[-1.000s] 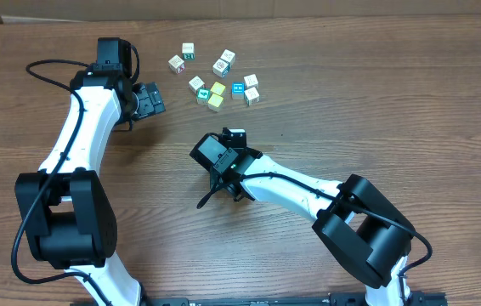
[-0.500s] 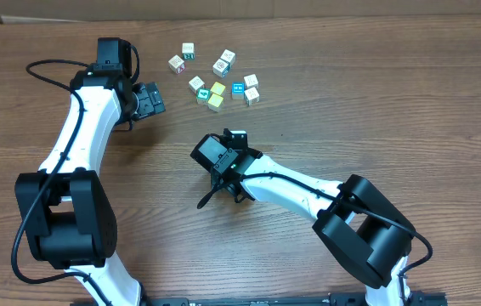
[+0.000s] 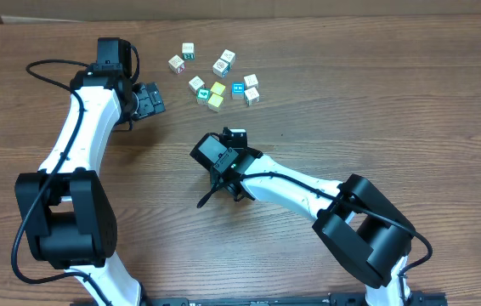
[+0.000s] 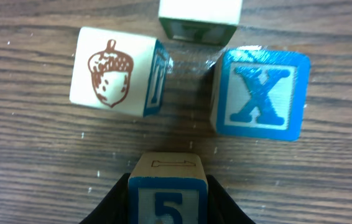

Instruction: Form a circle

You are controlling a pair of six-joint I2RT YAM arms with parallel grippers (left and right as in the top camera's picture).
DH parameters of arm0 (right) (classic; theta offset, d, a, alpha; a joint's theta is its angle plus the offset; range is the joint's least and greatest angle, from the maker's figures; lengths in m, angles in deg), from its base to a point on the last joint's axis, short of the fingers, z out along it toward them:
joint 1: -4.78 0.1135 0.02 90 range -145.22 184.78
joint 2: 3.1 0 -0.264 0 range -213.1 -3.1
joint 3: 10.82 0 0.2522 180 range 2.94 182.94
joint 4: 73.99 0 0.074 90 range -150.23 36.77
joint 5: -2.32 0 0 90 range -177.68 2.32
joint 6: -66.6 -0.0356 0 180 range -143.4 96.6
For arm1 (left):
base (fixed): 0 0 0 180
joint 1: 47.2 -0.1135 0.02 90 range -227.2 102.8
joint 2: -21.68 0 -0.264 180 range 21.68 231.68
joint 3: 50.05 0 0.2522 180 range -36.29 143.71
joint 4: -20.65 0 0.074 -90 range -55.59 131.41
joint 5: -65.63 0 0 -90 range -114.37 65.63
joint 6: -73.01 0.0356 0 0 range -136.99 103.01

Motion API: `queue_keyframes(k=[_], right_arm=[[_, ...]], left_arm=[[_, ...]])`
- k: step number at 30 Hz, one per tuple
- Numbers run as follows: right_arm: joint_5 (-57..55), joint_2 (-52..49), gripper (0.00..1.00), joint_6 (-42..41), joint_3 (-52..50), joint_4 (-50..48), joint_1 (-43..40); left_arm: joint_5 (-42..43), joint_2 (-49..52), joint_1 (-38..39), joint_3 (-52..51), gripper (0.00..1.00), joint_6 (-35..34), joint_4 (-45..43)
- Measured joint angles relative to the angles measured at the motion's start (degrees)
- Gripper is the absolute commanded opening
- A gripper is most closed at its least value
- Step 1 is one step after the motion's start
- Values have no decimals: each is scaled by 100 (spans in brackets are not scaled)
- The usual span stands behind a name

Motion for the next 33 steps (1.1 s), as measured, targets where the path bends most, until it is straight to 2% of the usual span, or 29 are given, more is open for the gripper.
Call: queue_keyframes(k=[6, 9, 13, 15, 18, 21, 33], right_arm=[[-155, 0, 27, 0, 0, -98, 0], [-186, 0, 42, -13, 0, -129, 0], [-229, -2, 48, -4, 0, -129, -2], [-232, -2, 46, 0, 0, -127, 0], [-223, -2, 36, 13, 0, -109, 0], [-199, -2, 32, 2, -4, -85, 0], [-192, -2, 32, 2, -4, -35, 0]], left_arm=[[0, 0, 0, 0, 99, -2, 0], [0, 0, -2, 0, 100, 0, 0], [0, 0, 0, 0, 100, 0, 0], [0, 0, 0, 0, 99, 0, 2], [0, 0, 0, 0, 99, 0, 0], [0, 0, 0, 0, 99, 0, 0], [0, 0, 0, 0, 100, 0, 0]])
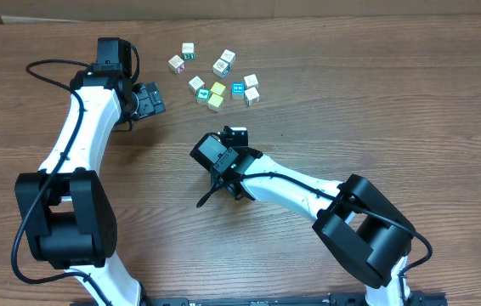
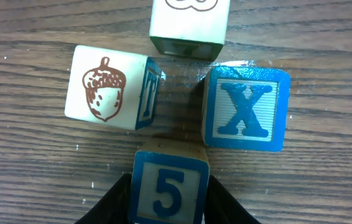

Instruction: Form a circle

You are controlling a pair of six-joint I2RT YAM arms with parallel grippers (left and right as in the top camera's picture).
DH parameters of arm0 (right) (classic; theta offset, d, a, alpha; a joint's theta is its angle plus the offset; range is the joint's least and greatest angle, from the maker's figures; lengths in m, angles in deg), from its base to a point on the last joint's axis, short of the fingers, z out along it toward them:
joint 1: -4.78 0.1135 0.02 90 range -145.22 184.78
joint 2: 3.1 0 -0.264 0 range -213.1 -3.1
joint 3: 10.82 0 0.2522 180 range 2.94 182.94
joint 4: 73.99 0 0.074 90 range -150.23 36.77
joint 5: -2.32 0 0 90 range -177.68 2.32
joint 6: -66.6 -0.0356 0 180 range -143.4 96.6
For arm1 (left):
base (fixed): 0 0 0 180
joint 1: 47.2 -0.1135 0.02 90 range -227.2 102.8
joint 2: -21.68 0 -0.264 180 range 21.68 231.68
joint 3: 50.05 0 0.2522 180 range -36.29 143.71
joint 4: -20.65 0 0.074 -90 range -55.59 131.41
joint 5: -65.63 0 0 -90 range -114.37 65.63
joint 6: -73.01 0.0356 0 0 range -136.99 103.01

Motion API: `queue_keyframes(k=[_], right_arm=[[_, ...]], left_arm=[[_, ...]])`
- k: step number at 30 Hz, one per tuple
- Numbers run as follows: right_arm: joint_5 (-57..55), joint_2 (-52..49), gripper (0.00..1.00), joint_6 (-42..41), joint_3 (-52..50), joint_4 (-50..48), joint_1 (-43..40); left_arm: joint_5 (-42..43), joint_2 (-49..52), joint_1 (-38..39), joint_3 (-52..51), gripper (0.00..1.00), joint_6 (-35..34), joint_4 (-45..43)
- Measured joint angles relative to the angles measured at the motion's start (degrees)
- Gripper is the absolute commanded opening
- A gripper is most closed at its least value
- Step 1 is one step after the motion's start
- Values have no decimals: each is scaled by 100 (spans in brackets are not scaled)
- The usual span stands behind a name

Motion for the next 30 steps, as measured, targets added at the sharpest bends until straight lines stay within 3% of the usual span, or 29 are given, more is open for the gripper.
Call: queue_keyframes(k=[27, 30], right_arm=[[-39, -4, 32, 236, 0, -90, -2], [-42, -4, 42, 227, 0, -92, 0]], left_arm=[[0, 0, 0, 0, 100, -2, 0], [0, 0, 0, 0, 99, 0, 0]])
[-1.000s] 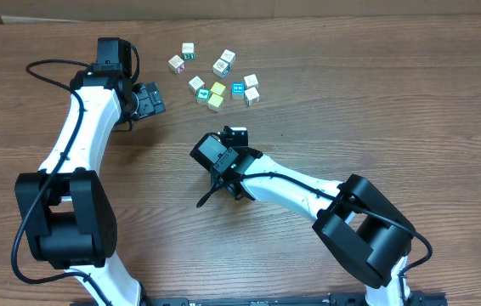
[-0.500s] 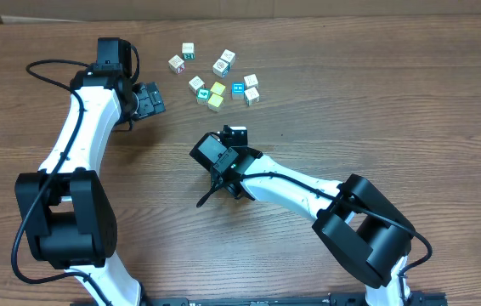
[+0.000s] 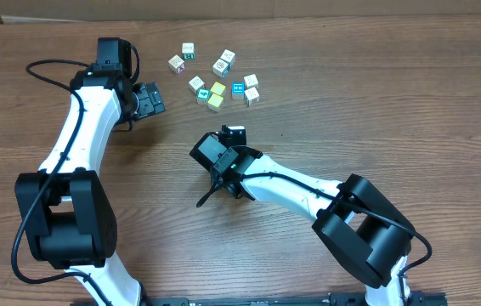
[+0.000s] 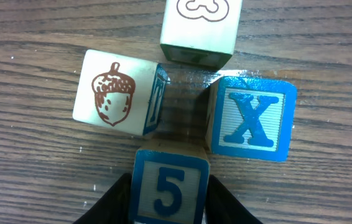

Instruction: Form a circle

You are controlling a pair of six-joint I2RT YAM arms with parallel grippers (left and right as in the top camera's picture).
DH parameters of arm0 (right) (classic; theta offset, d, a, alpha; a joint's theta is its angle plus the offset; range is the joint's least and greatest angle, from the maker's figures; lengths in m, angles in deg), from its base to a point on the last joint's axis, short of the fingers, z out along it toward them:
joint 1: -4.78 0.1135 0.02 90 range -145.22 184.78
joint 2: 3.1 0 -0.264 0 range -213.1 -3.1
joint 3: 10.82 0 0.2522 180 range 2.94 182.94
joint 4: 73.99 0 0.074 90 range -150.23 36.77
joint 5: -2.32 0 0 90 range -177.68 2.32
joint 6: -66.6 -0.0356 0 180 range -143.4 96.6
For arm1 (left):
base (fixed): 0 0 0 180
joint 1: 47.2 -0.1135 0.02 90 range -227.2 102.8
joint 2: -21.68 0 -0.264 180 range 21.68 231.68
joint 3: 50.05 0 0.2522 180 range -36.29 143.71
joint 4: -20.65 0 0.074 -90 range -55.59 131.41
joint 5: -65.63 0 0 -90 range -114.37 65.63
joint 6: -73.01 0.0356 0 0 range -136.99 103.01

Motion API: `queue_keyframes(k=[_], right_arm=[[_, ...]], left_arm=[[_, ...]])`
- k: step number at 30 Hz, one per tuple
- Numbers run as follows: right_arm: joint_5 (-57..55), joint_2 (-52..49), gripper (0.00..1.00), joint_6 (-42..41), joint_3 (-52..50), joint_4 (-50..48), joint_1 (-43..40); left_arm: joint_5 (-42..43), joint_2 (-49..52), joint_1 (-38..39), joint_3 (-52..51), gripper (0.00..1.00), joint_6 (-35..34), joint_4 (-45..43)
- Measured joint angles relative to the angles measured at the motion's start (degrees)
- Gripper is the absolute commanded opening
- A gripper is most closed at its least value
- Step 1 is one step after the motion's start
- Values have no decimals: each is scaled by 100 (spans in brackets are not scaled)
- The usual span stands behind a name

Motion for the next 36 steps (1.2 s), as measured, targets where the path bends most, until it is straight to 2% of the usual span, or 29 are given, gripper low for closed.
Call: queue_keyframes(k=[9, 18, 24, 25, 26, 28, 29, 36], right_arm=[[-11, 0, 50, 61, 0, 48, 0], [-225, 317, 58, 72, 131, 592, -48], [-525, 726, 59, 72, 240, 901, -575], [-546, 730, 61, 72, 247, 944, -710], [-570, 730, 74, 74, 247, 1008, -876], [-608, 730, 88, 81, 247, 1121, -1211], [-627, 730, 100, 76, 247, 1156, -1368], [-669, 730, 100, 70, 247, 1453, -2385]], left_arm=[[0, 0, 0, 0, 100, -2, 0], [0, 0, 0, 0, 100, 0, 0], [0, 0, 0, 0, 100, 0, 0], [0, 0, -2, 0, 99, -2, 0], [0, 0, -2, 0, 100, 0, 0], [0, 0, 0, 0, 99, 0, 0], [0, 0, 0, 0, 100, -2, 0], [0, 0, 0, 0, 100, -2, 0]])
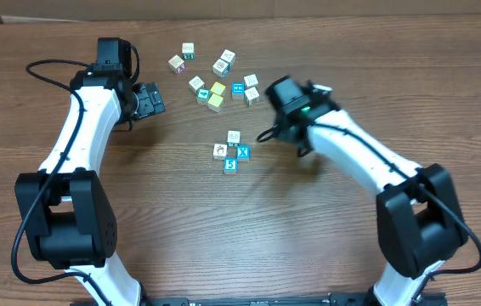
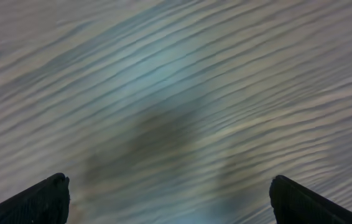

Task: Form a circle
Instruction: 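Raise the right gripper and retract it to the right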

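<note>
Four wooden blocks sit close together in a small ring mid-table: a pale block (image 1: 234,137) at the back, the acorn block (image 1: 220,150) on the left, the blue X block (image 1: 243,153) on the right and the blue 5 block (image 1: 231,164) in front. My right gripper (image 1: 313,89) hangs to the upper right of them, well apart. In the right wrist view it (image 2: 168,183) is open wide over blurred bare wood, with nothing between its fingers. My left gripper (image 1: 149,99) rests at the far left, and its jaws are too small to read.
Several loose blocks (image 1: 217,87) lie scattered at the back of the table, just left of my right gripper. The nearest of them is a white one (image 1: 251,95). The wooden table (image 1: 138,221) stretches around the ring.
My right gripper was shut on the 5 block at the ring. It has let the block go, stands open, and is now up and to the right near the loose blocks. The left arm has not moved.
My right gripper held the 5 block just short of the acorn and X blocks. Then the block sat closer in, filling the gap between them, and stayed held there. Now it stands free in the ring and the gripper is away.
</note>
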You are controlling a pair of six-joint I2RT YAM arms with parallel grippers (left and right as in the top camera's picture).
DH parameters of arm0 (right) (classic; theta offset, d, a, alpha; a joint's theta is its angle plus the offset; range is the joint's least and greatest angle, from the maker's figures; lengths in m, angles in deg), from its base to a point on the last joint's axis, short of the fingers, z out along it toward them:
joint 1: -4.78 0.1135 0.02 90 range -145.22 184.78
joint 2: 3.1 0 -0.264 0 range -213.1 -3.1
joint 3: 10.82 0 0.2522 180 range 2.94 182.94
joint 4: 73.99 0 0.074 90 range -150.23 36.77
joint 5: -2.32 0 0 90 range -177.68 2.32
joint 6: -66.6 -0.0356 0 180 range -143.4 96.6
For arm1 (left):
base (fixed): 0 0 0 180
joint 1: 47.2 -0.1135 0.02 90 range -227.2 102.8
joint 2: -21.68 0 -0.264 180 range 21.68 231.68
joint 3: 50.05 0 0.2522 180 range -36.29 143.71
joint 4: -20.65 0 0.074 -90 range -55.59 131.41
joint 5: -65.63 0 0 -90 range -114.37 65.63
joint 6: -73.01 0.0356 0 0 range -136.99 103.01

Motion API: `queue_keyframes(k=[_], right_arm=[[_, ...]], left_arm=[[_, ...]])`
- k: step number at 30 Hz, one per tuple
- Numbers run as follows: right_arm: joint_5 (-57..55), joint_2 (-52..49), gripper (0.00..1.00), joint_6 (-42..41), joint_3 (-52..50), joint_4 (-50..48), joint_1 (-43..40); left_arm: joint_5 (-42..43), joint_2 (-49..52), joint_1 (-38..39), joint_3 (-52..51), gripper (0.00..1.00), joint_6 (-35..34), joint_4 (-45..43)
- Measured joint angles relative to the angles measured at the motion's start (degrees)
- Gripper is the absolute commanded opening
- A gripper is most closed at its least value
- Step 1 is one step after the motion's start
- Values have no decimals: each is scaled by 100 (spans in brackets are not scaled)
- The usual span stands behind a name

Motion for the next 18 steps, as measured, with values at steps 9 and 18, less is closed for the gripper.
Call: queue_keyframes(k=[9, 18], right_arm=[[-9, 0, 100, 2, 0, 2, -734], [-9, 0, 100, 0, 0, 2, -798]], left_arm=[[0, 0, 0, 0, 100, 2, 0], [0, 0, 0, 0, 100, 2, 0]])
